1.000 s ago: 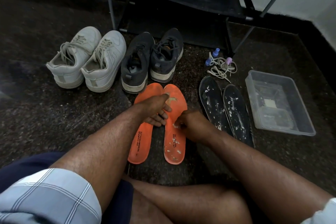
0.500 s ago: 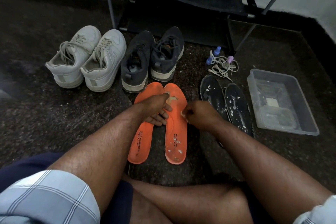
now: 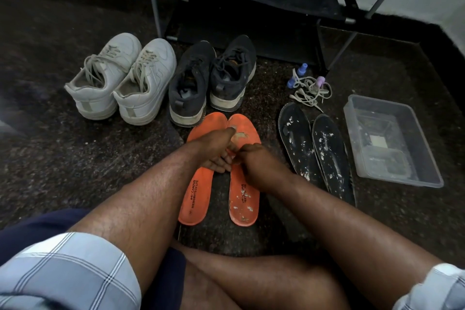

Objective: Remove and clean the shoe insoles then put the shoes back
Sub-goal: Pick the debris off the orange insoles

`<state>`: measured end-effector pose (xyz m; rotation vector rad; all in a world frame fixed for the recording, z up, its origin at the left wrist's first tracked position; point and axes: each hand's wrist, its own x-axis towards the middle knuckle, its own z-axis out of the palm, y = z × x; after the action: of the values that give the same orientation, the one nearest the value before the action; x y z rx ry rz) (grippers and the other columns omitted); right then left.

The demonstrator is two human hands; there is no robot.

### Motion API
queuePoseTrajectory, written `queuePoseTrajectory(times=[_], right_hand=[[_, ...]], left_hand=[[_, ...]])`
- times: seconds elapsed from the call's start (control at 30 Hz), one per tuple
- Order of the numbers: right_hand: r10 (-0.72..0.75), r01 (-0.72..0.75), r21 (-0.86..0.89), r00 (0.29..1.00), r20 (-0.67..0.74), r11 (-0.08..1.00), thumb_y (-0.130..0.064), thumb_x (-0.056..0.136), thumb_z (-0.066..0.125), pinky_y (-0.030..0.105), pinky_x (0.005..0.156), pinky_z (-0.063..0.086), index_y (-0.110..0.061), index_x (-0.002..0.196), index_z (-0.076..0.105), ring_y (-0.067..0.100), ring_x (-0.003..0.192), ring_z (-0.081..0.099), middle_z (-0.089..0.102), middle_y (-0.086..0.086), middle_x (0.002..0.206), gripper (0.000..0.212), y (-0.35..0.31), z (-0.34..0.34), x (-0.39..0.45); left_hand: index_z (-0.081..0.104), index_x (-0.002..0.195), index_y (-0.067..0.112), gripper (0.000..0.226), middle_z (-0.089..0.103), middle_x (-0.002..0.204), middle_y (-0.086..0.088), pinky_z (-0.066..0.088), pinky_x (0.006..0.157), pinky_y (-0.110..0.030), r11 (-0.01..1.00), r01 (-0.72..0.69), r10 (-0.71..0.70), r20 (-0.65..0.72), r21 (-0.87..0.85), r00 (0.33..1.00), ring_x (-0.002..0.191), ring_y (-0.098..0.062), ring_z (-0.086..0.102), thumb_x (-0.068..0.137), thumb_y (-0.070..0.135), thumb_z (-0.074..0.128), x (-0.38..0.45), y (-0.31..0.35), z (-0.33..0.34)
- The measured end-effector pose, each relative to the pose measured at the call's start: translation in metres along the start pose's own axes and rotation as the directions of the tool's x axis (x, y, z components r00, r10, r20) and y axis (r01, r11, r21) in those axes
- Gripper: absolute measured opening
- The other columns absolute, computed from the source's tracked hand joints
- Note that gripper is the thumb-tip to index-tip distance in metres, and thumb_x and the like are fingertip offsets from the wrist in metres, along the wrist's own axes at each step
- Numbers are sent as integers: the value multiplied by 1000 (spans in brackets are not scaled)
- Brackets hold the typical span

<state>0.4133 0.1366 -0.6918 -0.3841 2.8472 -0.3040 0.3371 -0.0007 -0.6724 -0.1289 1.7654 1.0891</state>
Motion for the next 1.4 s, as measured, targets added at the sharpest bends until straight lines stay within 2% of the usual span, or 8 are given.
queuePoseTrajectory(times=[0.27,0.43,0.6,0.73,0.87,1.0,1.27,1.4], right_hand=[[46,-44,60,998,-38,997,-10,86,55,36,83,51,-15,102,71,23,94,63,70,5,101,23,2,0,1],[-14,-4,177,994,104,984,-15,86,63,24,79,51,-25,91,74,13,91,66,73,-6,97,15,-5,2,-5],[-54,51,166,998,11,985,-25,89,64,34,77,53,-21,88,76,23,91,67,74,1,95,13,-10,7,-2],[-28,-14,280,989,145,960,-37,88,69,15,76,45,-27,90,76,4,90,65,74,-10,97,13,-13,2,-10],[192,-152,415,980,-55,897,-31,83,74,8,65,38,-28,83,74,-4,77,60,72,-13,86,3,16,-21,-12],[218,-203,338,976,-7,919,-25,85,71,2,65,37,-23,85,73,1,77,61,72,-9,88,3,28,-15,-19],[223,-177,265,962,-158,948,-16,87,64,27,87,48,-15,101,74,20,97,63,68,4,105,17,27,-2,-7],[142,-131,124,986,-90,984,-15,89,59,34,90,49,-16,106,73,23,100,62,63,4,108,23,21,3,-6]], left_hand=[[61,124,11,70,68,109,-20,52,99,-44,1000,-3,3,8,13,1000,101,-33,69,102,61,18,1,0,-1],[60,129,9,71,65,106,-15,50,101,-43,1000,6,-6,7,-6,1000,97,-30,66,102,60,20,1,0,0],[61,129,9,70,64,108,-13,48,104,-45,1000,7,-7,6,-8,1000,99,-30,62,102,61,21,0,0,0],[60,129,9,70,64,119,-19,49,102,-45,1000,8,-8,15,-11,1000,106,-34,63,102,61,22,0,0,-1],[62,125,10,69,66,107,-17,54,96,-43,1000,-3,3,-4,-4,1000,100,-35,69,102,60,21,1,-1,-2],[63,122,8,68,64,102,-15,55,89,-41,1000,-12,12,-14,-17,1000,93,-34,70,102,60,24,2,1,0],[58,128,12,62,65,108,-14,57,77,-36,995,-67,65,-37,-72,997,89,-32,70,102,60,30,5,1,-2],[58,129,14,61,65,112,-18,59,73,-35,996,-36,36,-5,-82,999,95,-36,70,101,61,31,4,0,0]])
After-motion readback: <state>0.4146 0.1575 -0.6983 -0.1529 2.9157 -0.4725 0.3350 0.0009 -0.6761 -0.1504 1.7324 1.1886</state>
